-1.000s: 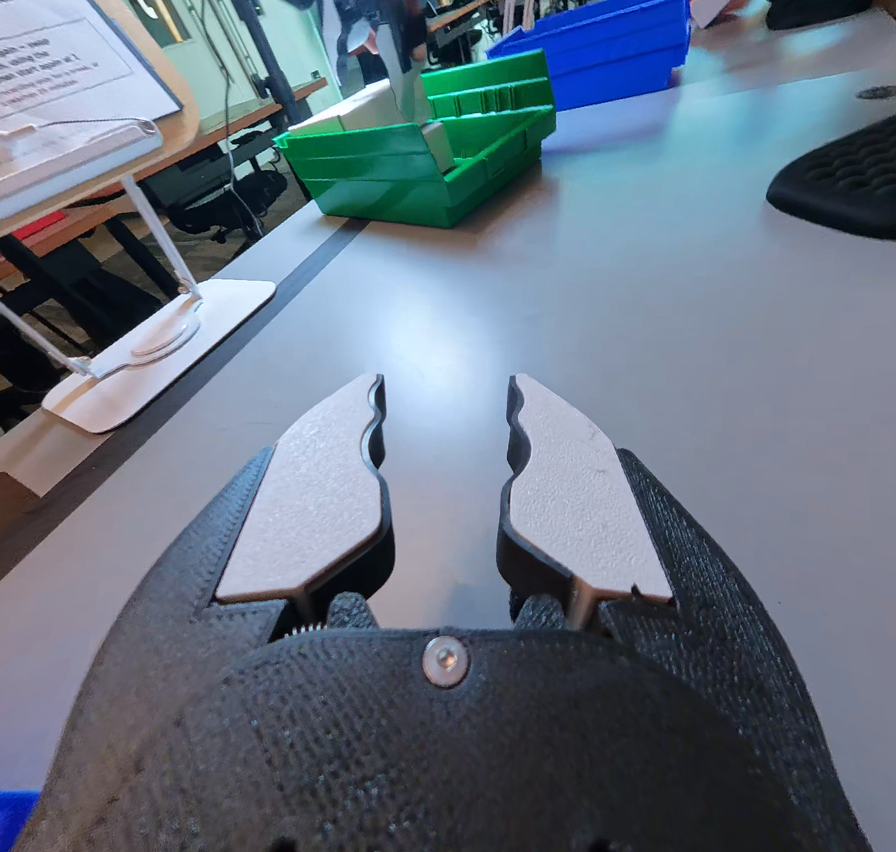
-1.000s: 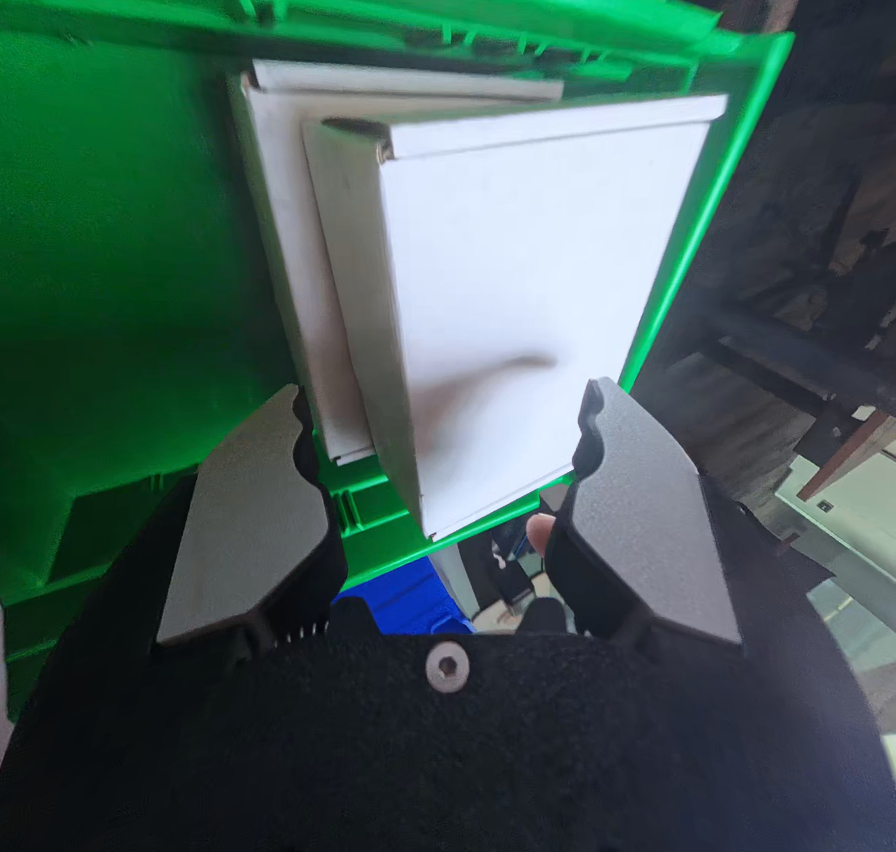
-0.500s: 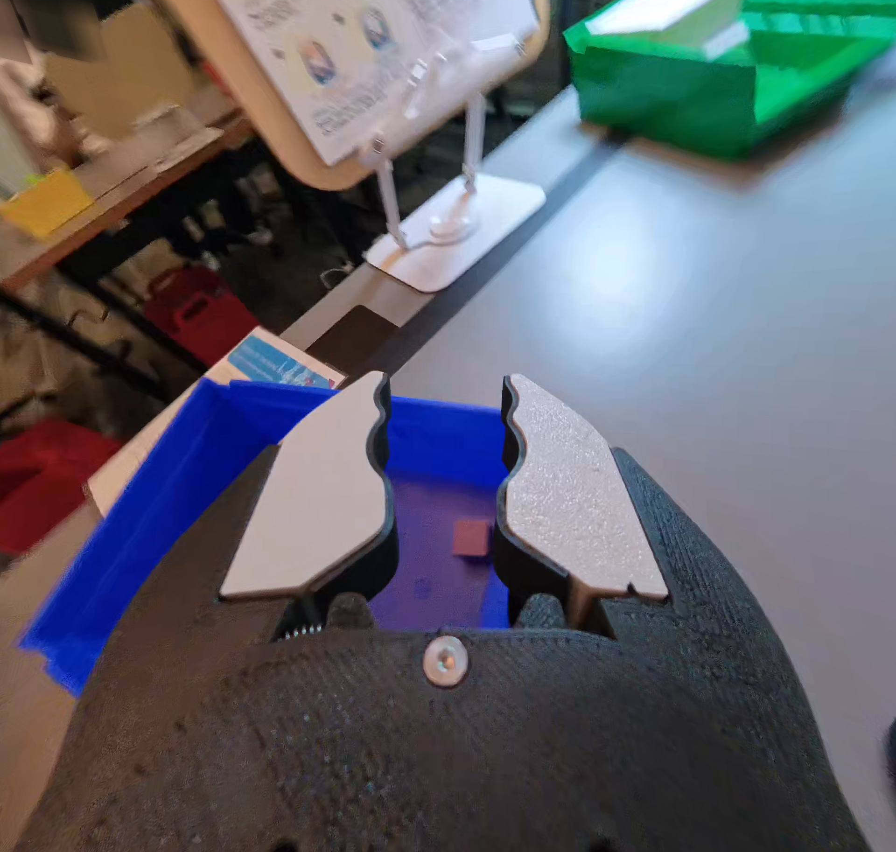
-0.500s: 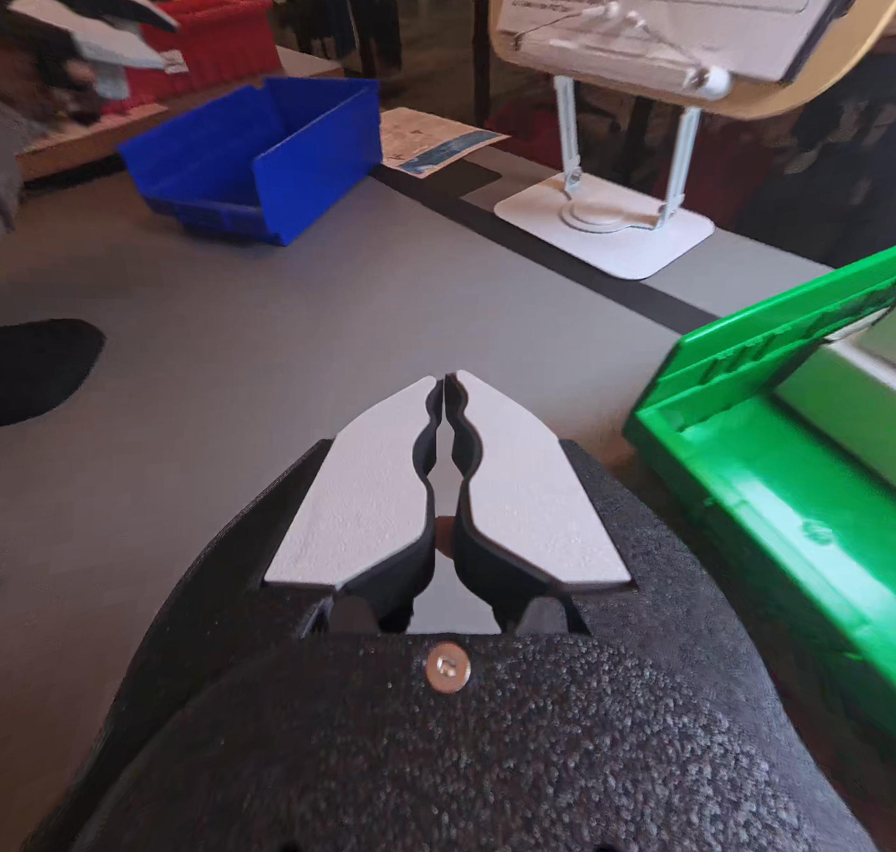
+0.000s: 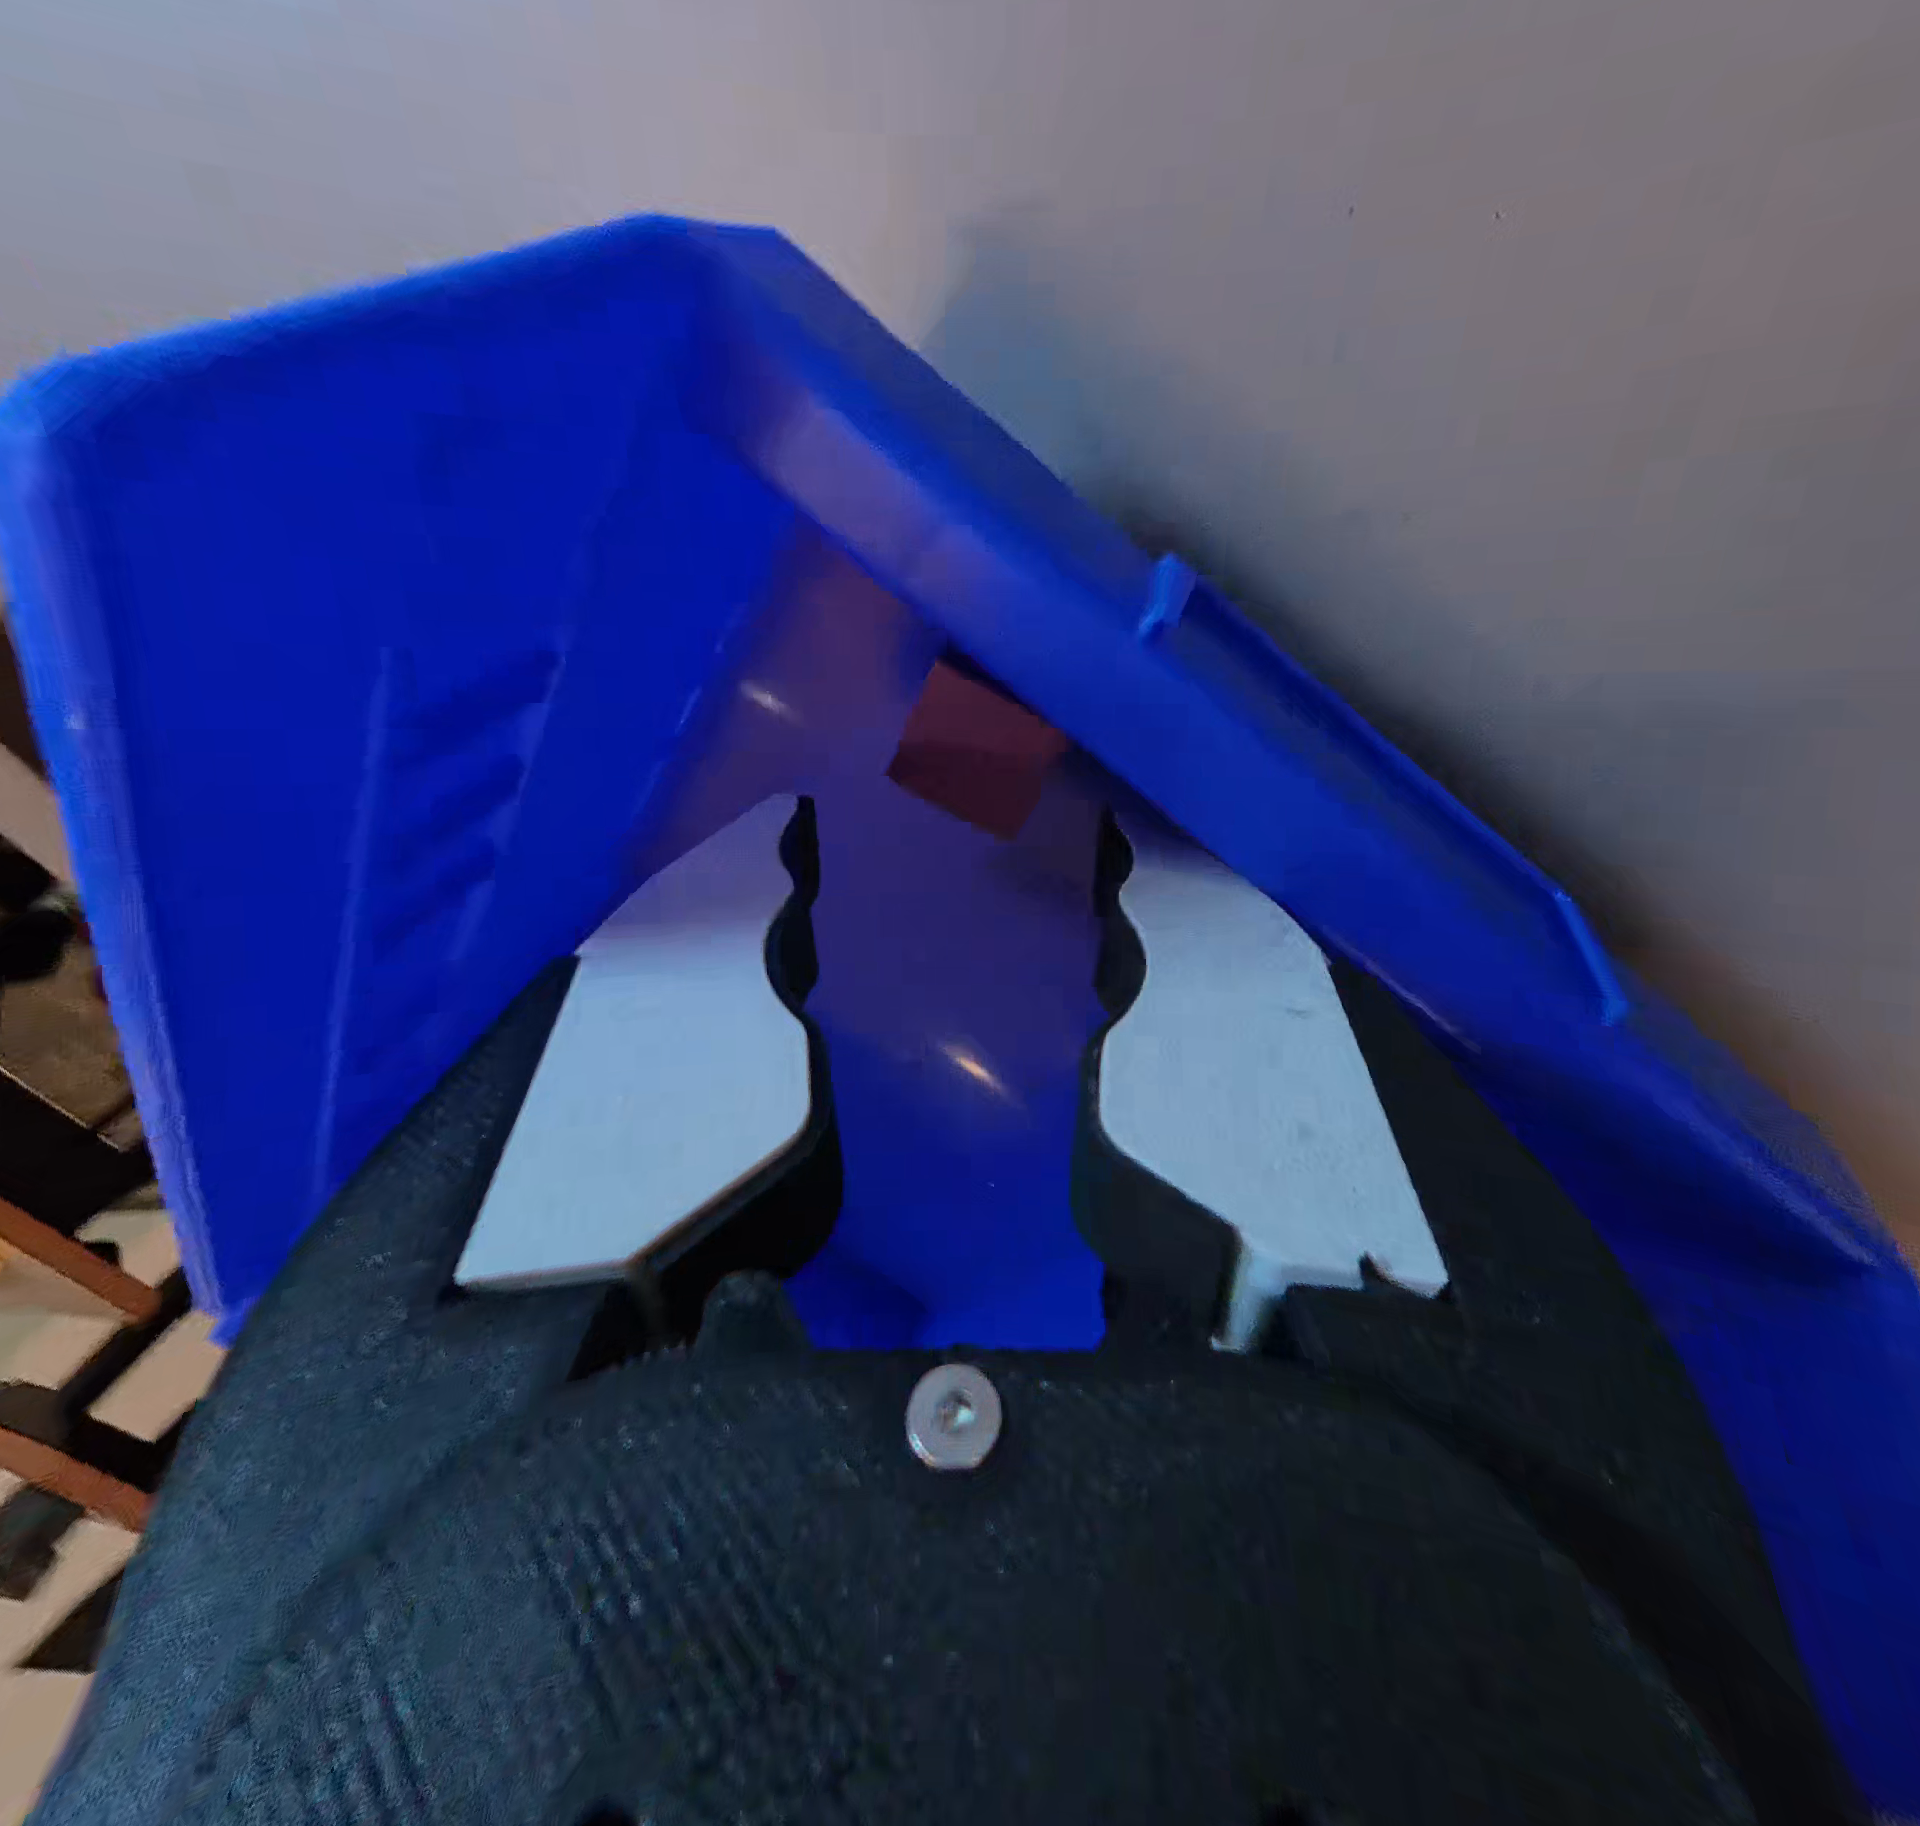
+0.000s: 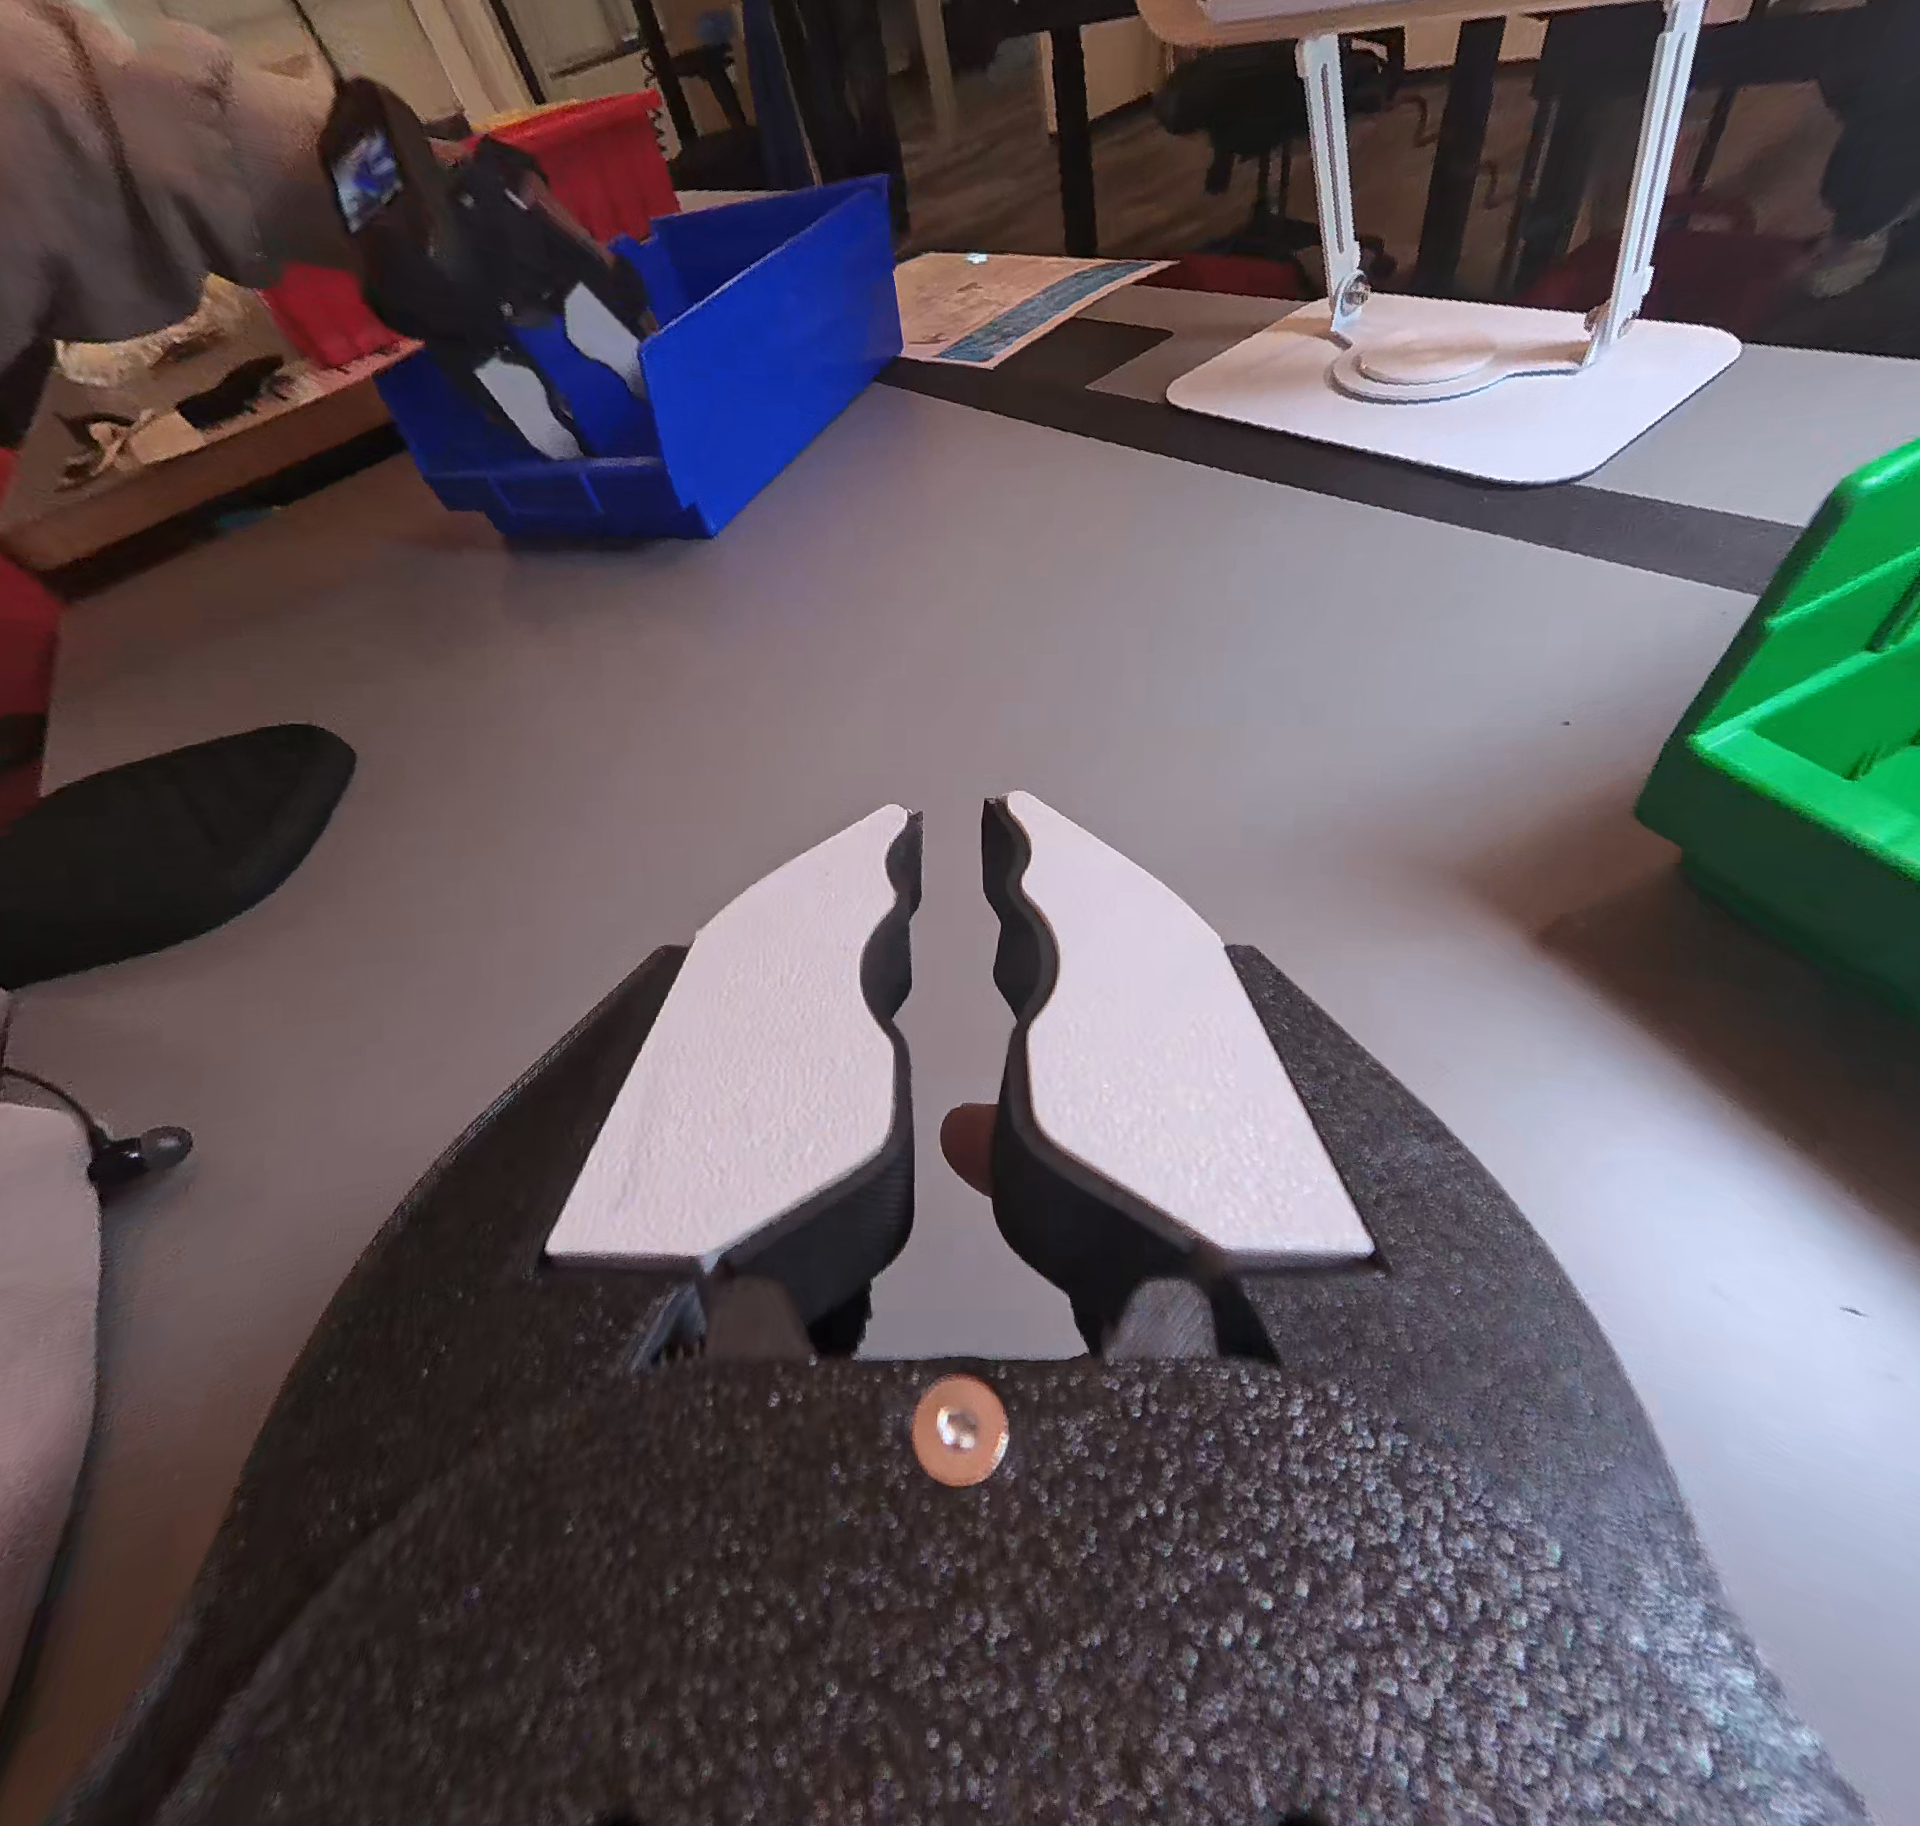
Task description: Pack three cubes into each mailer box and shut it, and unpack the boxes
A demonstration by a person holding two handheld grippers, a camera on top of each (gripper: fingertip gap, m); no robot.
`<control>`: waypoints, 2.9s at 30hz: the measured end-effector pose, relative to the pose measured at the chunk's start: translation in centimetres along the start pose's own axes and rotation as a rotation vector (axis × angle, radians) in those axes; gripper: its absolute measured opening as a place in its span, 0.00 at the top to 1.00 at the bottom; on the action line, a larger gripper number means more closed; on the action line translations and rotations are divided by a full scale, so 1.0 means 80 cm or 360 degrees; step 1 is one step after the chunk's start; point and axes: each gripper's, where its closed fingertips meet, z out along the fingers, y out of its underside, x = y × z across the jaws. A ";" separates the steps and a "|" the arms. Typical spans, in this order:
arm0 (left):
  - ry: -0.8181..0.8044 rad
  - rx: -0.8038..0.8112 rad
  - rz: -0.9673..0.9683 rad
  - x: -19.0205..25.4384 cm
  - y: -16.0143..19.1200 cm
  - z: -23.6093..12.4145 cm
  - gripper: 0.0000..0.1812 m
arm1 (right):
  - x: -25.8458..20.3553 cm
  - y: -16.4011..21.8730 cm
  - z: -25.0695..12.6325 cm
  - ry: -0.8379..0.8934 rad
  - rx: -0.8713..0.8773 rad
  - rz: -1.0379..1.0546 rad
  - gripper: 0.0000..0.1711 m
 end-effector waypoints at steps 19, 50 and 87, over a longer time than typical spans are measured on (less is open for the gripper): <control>-0.0871 0.0394 -0.2458 0.171 0.246 -0.215 0.84 | 0.016 0.008 -0.001 0.0053 0.0053 0.0032 0.95; -0.0788 0.0758 -0.1791 0.085 -0.043 -0.173 0.74 | -0.018 -0.001 0.017 0.0029 -0.0019 -0.0164 0.97; -0.0637 0.1564 -0.1703 -0.023 -0.293 -0.149 0.78 | 0.214 0.062 -0.035 0.0608 -0.1649 -0.1935 0.79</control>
